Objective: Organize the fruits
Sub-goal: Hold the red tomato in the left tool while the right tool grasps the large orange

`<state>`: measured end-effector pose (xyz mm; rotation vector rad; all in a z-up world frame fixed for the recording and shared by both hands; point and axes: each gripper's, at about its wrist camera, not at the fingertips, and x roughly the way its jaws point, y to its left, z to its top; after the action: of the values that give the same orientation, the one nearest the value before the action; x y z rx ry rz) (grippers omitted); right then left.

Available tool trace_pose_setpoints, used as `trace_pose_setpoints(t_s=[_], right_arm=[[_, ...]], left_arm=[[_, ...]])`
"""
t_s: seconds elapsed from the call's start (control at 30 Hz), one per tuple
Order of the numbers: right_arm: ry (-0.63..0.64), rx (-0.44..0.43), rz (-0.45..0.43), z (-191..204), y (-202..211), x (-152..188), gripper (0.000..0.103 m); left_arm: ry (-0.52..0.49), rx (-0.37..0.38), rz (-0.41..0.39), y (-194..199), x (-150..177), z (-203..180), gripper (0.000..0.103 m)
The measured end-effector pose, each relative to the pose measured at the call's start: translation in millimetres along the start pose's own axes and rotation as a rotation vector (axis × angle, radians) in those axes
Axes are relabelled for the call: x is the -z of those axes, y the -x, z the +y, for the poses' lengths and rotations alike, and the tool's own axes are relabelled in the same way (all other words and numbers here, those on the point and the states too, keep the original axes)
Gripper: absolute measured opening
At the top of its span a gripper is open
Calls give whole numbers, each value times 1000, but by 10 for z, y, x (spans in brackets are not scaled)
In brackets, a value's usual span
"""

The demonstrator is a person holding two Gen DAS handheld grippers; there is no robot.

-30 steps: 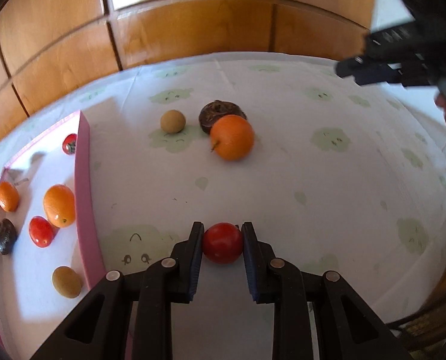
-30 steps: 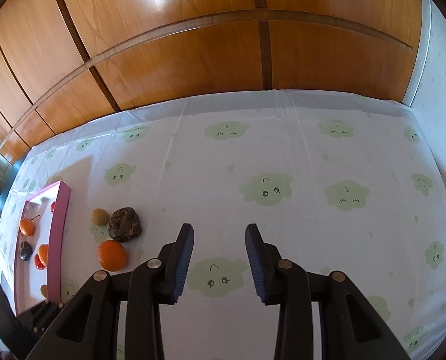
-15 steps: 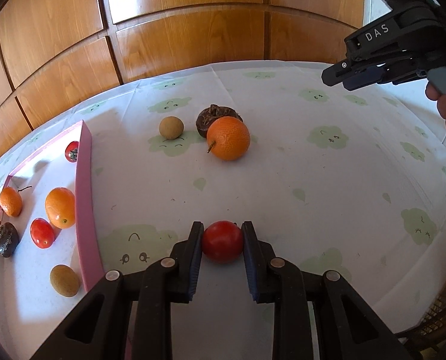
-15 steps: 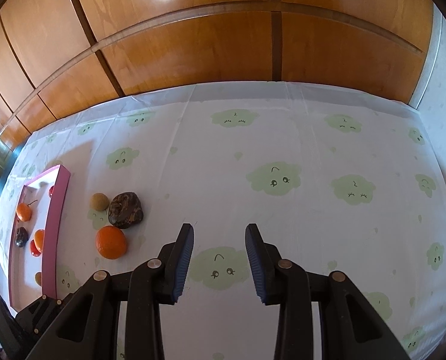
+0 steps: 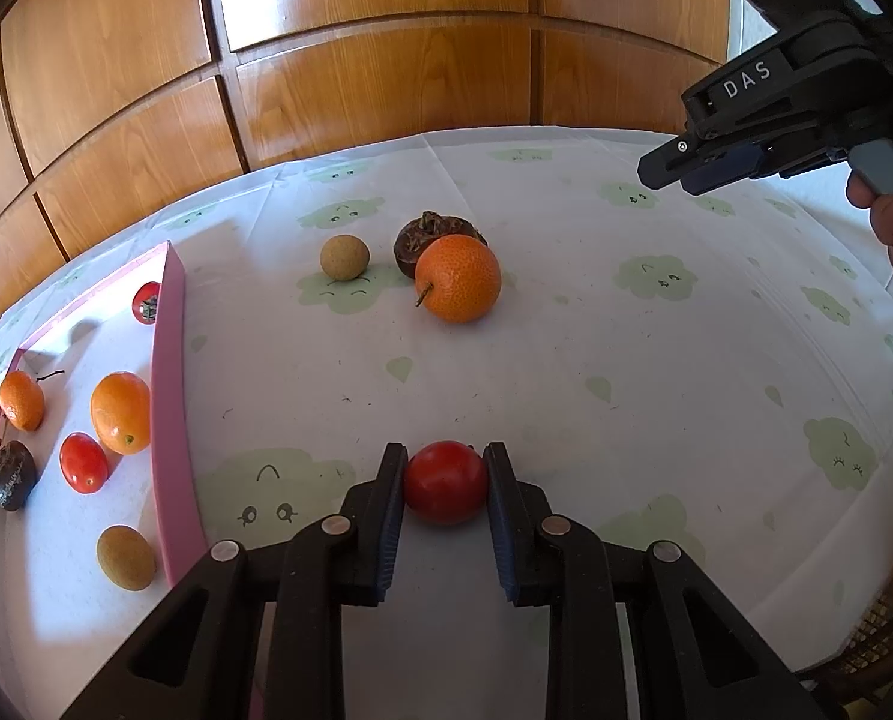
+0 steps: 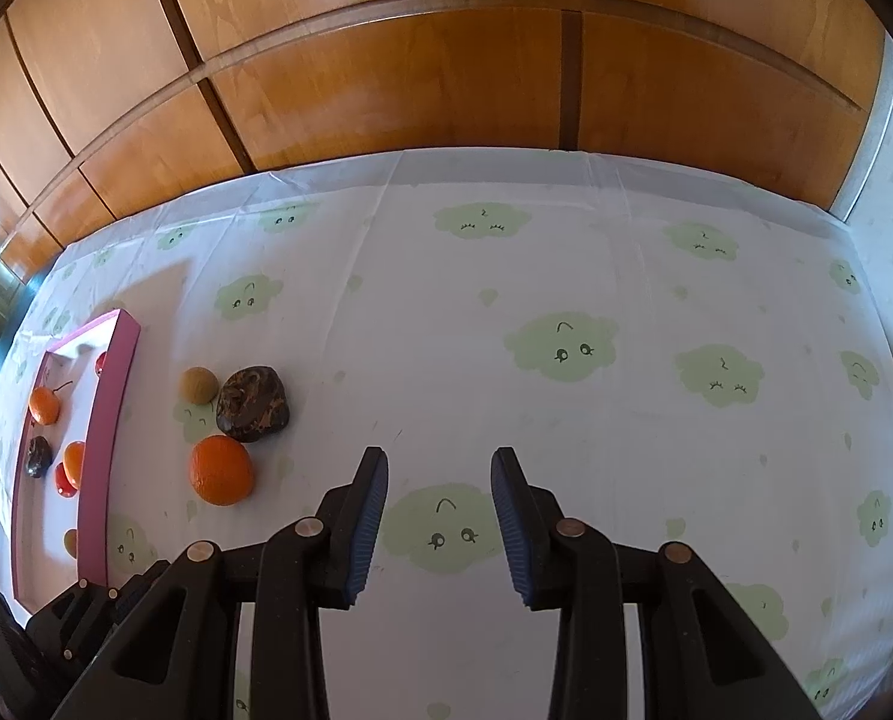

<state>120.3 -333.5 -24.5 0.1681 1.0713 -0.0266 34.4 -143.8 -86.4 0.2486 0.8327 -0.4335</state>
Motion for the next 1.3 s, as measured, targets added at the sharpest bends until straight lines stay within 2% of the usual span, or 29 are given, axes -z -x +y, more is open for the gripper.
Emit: trace_pose_setpoints(t_s=[0.73, 0.83, 0.93, 1.0, 1.3], right_arm=[[16, -20, 73, 58, -138, 65, 36], [10, -48, 81, 71, -146, 66, 36], [-12, -146, 95, 87, -140, 66, 36], [-8, -178, 100, 126, -136, 77, 37], [40, -241, 131, 313, -182, 122, 38]], left_arm=[[-6, 4, -16, -1, 16, -1, 26], [-4, 6, -16, 1, 16, 2, 26], [-3, 8, -17, 0, 14, -1, 26], [0, 10, -18, 2, 17, 2, 26], [5, 16, -21, 4, 25, 9, 26]])
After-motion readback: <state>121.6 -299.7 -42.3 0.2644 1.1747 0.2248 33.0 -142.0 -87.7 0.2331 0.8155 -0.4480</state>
